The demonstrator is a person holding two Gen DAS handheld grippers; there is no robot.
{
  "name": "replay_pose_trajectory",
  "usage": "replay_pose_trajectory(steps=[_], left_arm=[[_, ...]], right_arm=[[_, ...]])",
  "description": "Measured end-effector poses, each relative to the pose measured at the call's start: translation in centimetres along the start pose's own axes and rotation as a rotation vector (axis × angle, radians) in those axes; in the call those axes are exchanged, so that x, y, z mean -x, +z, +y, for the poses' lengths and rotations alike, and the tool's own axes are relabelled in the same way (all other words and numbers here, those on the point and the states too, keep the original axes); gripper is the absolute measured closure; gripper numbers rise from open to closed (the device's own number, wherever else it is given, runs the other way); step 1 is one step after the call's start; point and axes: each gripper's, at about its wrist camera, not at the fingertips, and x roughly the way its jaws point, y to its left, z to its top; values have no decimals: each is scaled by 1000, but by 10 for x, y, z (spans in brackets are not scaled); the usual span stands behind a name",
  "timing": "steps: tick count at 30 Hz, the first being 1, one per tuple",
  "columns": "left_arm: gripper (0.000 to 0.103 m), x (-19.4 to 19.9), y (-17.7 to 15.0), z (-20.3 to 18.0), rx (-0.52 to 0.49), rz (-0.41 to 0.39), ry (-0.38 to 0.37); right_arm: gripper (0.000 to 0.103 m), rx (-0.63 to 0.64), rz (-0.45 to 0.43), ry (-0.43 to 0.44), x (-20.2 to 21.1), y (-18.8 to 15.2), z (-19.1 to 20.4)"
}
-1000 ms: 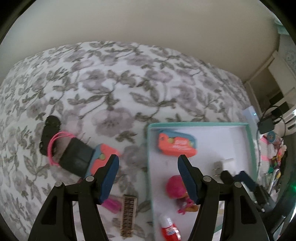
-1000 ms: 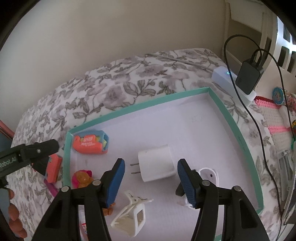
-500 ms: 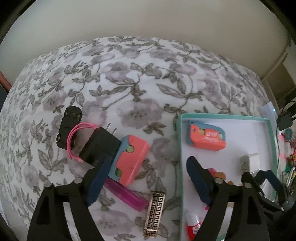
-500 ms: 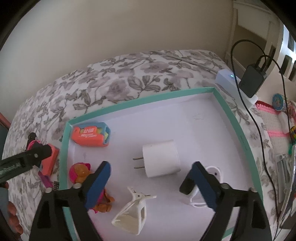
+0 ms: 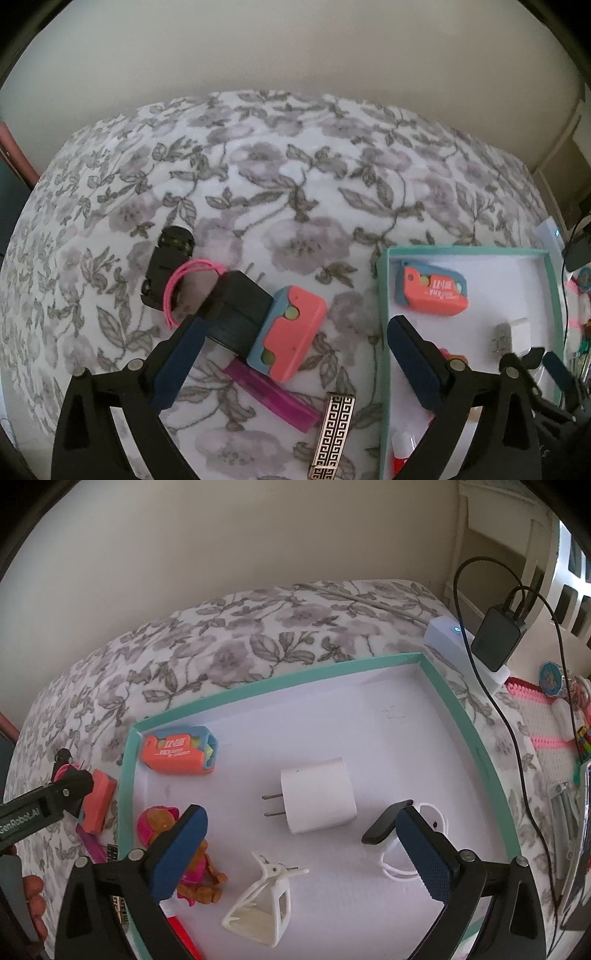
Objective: Organize rigid objects
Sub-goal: 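Move both grippers back to the pile beside the tray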
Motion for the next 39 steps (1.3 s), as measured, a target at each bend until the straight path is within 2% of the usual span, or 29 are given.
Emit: replay_pose_trajectory(steps=[5, 10, 12, 15, 19, 23, 29, 34, 39], left_arm=[[4, 13, 4, 12, 20, -62, -21], [4, 17, 8, 29, 44, -38, -22], [4, 17, 7, 38, 83, -20, -29], [4, 22, 8, 48, 128, -36, -46], [4, 34, 11, 56, 140, -75, -51], [4, 41, 13, 66, 178, -80, -95], [4, 50, 12, 85, 209, -127, -50], [4, 44, 9, 105, 233, -108, -86], [4, 38, 7, 117, 246, -91, -76]], right_arm=[[0, 7, -7, 11, 3, -1, 4], [0, 30, -18, 27, 8, -1, 14], [0, 41, -22, 31, 10, -2, 18], [0, 61, -27, 34, 13, -3, 26], [0, 81, -32, 48, 18, -3, 35], [0, 82, -44, 77, 26, 0, 46], [0, 83, -62, 153, 40, 7, 70], [0, 128, -70, 203, 43, 10, 99], [0, 173, -47, 218, 34, 7, 127]])
